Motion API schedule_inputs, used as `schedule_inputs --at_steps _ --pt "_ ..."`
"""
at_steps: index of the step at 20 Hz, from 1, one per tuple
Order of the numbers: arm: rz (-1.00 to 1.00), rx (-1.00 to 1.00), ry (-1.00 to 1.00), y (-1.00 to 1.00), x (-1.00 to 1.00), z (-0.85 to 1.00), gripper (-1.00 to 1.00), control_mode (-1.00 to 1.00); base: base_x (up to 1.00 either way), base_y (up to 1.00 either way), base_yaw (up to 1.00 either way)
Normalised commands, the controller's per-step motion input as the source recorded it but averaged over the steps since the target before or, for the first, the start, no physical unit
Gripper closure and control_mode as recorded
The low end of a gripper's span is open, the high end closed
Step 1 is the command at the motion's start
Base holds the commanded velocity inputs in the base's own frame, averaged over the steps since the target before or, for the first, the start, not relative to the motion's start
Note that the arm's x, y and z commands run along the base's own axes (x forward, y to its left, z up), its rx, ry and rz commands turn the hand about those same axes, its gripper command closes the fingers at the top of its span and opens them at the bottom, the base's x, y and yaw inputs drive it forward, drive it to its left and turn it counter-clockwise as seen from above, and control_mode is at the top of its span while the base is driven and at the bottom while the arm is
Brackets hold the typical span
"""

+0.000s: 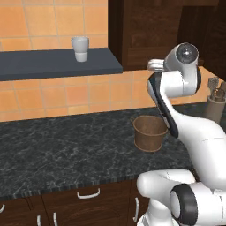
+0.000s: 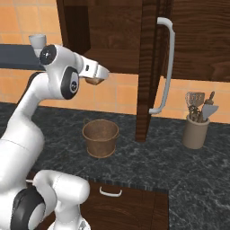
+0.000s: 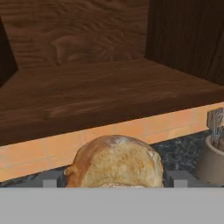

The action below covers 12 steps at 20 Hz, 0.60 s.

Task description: Open the cabinet, pick up the bread from the cabinet and place it in the basket. Then move the basket to the dining counter.

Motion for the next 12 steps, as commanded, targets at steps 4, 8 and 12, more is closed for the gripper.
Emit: schedule_inputs --at_steps 4,8,12 --pt "0.01 0.0 0.14 0.12 -0.94 -0.64 1.0 -1.0 0.0 0.0 0.0" --pt "0.07 0.01 0.15 0.01 -0.27 -1.0 1.0 -1.0 0.0 0.0 0.0" --pt "0.12 0.08 0.18 0.0 0.11 -1.0 1.0 -1.0 0.0 0.0 0.0"
